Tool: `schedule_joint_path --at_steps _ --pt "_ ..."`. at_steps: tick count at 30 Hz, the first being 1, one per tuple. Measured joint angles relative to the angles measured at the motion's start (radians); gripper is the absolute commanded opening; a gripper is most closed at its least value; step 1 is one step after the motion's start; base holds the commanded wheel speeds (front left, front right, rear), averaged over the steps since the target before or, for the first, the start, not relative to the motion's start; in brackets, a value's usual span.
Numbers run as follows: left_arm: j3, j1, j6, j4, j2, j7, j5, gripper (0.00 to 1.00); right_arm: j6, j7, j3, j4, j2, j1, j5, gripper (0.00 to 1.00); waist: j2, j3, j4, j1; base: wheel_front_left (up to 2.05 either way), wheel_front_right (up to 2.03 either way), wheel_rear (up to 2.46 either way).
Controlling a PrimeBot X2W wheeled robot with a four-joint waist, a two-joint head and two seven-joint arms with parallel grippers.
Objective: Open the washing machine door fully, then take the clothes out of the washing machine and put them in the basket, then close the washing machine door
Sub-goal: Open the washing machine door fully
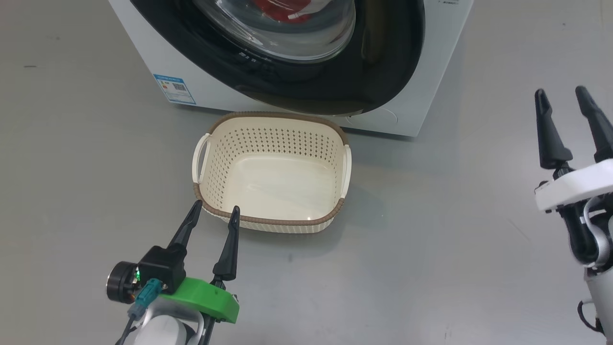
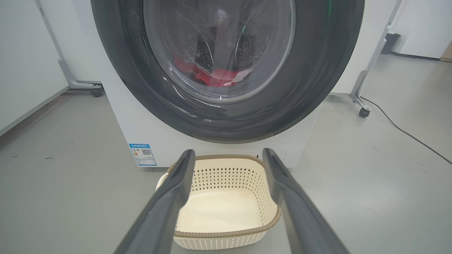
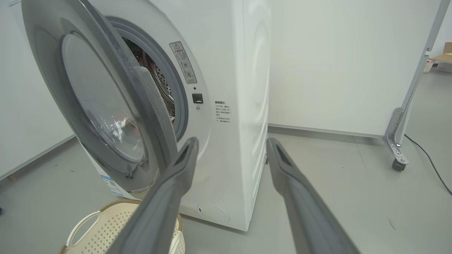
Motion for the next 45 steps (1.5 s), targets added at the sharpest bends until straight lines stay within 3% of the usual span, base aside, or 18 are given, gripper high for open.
schedule_joint_path --at_steps 6,7,8,9,18,25,31,45 --pt "-0.019 -0.031 -0.004 -0.004 0.000 0.000 -0.009 1.00 0.007 0.051 -0.025 0.002 -0.003 -0.119 0.056 1.00 0.0000 0.039 0.029 0.0000 0.00 0.00 0.00" --pt "-0.022 -0.034 -0.004 -0.004 0.000 0.000 -0.009 1.00 0.007 0.058 -0.032 0.004 -0.001 -0.140 0.075 0.73 0.0000 0.045 0.035 0.0000 0.00 0.00 0.00" --pt "-0.024 -0.038 -0.004 -0.004 0.000 0.000 -0.010 1.00 0.008 0.066 -0.039 0.007 0.000 -0.162 0.091 0.30 0.0000 0.051 0.041 0.0000 0.00 0.00 0.00" --pt "-0.025 -0.041 -0.004 -0.004 0.000 0.000 -0.011 1.00 0.008 0.075 -0.043 0.010 0.001 -0.183 0.101 0.00 0.0000 0.057 0.047 0.0000 0.00 0.00 0.00" --pt "-0.038 -0.069 -0.004 -0.005 -0.001 0.000 -0.043 1.00 -0.011 0.174 -0.098 0.087 0.050 -0.343 0.235 0.00 0.0000 0.106 0.100 0.0000 0.00 0.00 0.00" --pt "-0.052 -0.092 -0.004 -0.007 -0.001 0.000 -0.064 1.00 -0.053 0.293 -0.148 0.185 0.114 -0.437 0.405 0.00 0.0000 0.144 0.136 0.0000 0.00 0.00 0.00" --pt "-0.060 -0.101 -0.004 -0.007 -0.001 0.000 -0.072 1.00 -0.091 0.386 -0.188 0.241 0.131 -0.521 0.512 0.00 0.0000 0.168 0.165 0.0000 0.00 0.00 0.00" --pt "-0.062 -0.112 -0.003 0.000 -0.002 0.000 -0.079 1.00 -0.139 0.533 -0.200 0.332 0.151 -0.646 0.615 0.00 0.0000 0.191 0.193 0.0000 0.00 0.00 0.00"
